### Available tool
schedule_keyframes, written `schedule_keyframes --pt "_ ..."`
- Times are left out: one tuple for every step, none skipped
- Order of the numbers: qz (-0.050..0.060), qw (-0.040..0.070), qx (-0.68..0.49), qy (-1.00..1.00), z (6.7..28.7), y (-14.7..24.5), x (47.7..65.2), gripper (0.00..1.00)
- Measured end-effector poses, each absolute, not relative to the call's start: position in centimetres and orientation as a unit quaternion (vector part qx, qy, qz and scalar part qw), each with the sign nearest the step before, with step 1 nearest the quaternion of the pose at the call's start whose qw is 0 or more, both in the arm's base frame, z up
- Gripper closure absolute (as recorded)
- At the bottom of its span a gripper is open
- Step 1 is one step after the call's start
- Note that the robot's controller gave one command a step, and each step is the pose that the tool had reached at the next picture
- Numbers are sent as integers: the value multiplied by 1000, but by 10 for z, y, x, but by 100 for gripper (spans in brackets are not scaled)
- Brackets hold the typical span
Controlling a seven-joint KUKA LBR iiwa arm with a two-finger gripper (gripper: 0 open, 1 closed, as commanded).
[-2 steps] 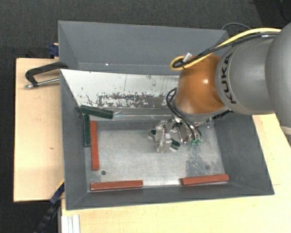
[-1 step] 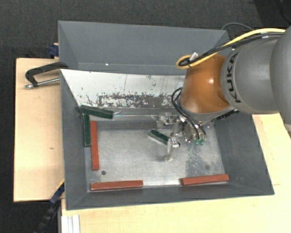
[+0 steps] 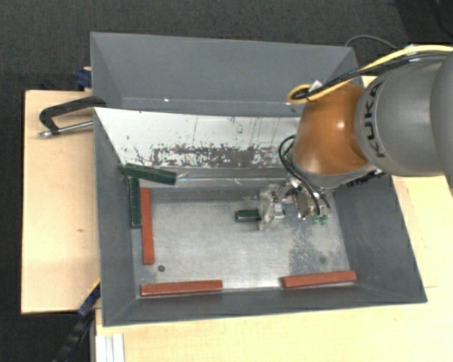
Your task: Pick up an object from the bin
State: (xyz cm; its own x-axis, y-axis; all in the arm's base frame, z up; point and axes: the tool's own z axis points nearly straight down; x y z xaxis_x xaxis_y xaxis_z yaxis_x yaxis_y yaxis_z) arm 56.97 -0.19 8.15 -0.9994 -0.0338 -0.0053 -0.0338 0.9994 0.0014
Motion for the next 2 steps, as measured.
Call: schedule_keyframes --pt "1 3 -12 1000 80 -8 571 100" --pt "2 7 0 1000 250 60 587 100"
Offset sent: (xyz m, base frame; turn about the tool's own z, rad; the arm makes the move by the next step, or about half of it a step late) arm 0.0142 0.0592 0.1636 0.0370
